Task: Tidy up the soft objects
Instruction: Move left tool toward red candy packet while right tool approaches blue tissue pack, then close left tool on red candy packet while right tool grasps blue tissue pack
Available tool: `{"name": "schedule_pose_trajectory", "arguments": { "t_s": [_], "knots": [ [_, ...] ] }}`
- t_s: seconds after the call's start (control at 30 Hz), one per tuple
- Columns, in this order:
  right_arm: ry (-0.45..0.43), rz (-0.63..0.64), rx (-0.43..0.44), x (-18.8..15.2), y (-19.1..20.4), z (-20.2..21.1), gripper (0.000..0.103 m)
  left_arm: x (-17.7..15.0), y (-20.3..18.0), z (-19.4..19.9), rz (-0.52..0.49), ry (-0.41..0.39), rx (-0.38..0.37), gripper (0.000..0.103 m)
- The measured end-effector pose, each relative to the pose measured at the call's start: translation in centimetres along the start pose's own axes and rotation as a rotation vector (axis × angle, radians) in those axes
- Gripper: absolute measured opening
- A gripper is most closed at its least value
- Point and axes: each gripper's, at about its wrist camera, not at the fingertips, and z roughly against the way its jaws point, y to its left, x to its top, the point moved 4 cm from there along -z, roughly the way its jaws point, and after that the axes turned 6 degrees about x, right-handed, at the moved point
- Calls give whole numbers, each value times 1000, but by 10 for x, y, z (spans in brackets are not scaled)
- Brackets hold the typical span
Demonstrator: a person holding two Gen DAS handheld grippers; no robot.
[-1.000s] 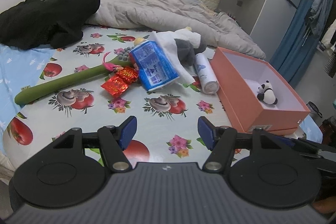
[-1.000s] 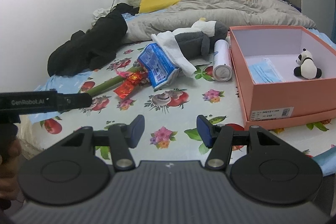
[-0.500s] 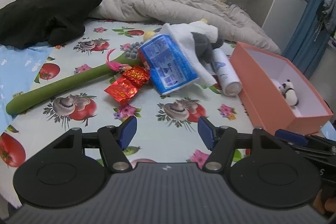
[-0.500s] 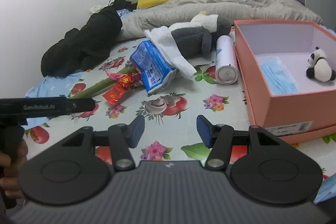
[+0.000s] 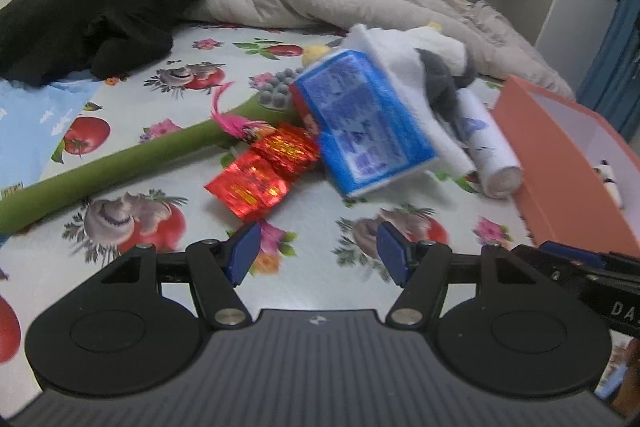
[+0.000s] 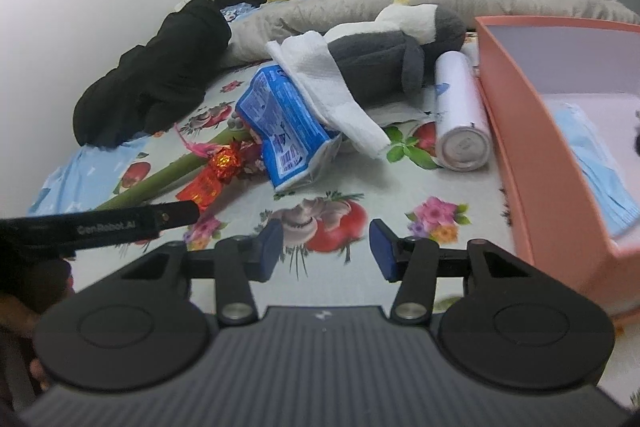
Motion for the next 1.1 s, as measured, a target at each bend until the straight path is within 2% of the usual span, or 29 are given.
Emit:
{"name": "schedule_pose_trajectory", "arguments": {
  "t_s": [0.27,0.6,0.67,0.8,0.9,0.97,1.1],
  "knots": [
    [24,-4,18,16,-6,-51,51,18,14,-53,14,14,55,69],
    [37,-53,48,29,-8,-103,51,37,25,-107,-36,14,67,70],
    [35,-59,47,32,-8,-111,51,40,27,-114,-44,8,79,72],
    [26,-98,60,37,-12,-123,51,45,29,-128,-61,9,55,74],
    [27,-108,64,39,-13,-130,40,44,28,-136,-71,14,47,74],
    [36,-113,60,39,-14,-133,27,43,27,-140,-81,19,43,73],
    [32,-118,51,40,-16,-129,17,40,31,-141,-54,24,51,65]
  ]
}}
